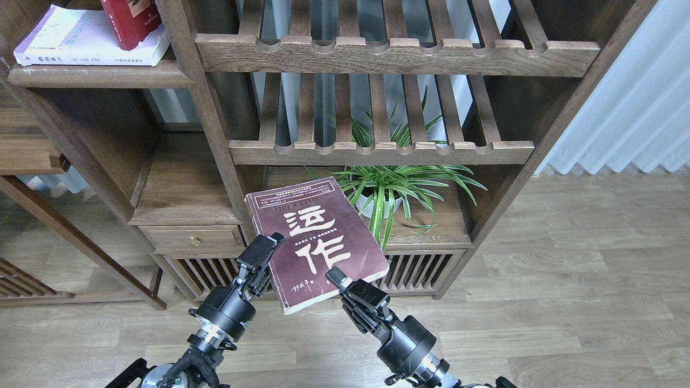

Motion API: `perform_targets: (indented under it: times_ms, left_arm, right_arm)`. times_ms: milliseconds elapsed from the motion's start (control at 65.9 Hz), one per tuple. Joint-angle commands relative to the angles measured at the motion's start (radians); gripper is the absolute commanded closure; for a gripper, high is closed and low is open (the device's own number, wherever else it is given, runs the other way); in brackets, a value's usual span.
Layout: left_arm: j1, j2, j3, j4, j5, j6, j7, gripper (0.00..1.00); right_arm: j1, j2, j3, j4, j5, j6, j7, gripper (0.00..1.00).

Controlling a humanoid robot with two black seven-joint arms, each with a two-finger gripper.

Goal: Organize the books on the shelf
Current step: 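Carry the maroon book with the left gripper up toward the upper compartment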

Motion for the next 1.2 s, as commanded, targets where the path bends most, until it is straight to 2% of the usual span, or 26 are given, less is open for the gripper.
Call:
perform_targets:
  times_ms: [0, 212, 349, 546, 774, 1032, 1184]
  left_arm:
    - [0.006, 0.034, -0.018, -0.018, 0.002, 0.000, 0.002, 0.92]
    - [0.006, 0.155, -0.116, -0.044, 0.009, 0.000, 0.044, 0.92]
    - [0.020, 0.241, -0.175, -0.114, 0.015, 0.000, 0.068, 0.92]
    - [0.029, 0.342, -0.251, -0.168, 0.017, 0.000, 0.077, 0.92]
    - [0.093, 0.439, -0.383, -0.358, 0.019, 0.000, 0.082, 0.92]
    - [0.092, 0.563, -0.592, -0.397, 0.029, 0.000, 0.093, 0.92]
    - [0.080, 0.629, -0.644, -0.414, 0.034, 0.000, 0.096, 0.92]
  right_arm:
    - [0.000, 0.000, 0.001, 0.000, -0.036, 0.000, 0.000, 0.01]
    - [0.004, 0.000, 0.007, -0.003, -0.038, 0.000, 0.002, 0.00]
    - [0.004, 0.000, 0.013, -0.006, -0.038, 0.000, 0.002, 0.00]
    - [0.004, 0.000, 0.018, -0.013, -0.041, 0.000, 0.002, 0.00]
    - [0.004, 0.000, 0.018, -0.013, -0.044, 0.000, 0.000, 0.00]
    - [0.004, 0.000, 0.018, -0.014, -0.045, 0.000, 0.000, 0.00]
    - [0.004, 0.000, 0.018, -0.014, -0.045, 0.000, 0.000, 0.00]
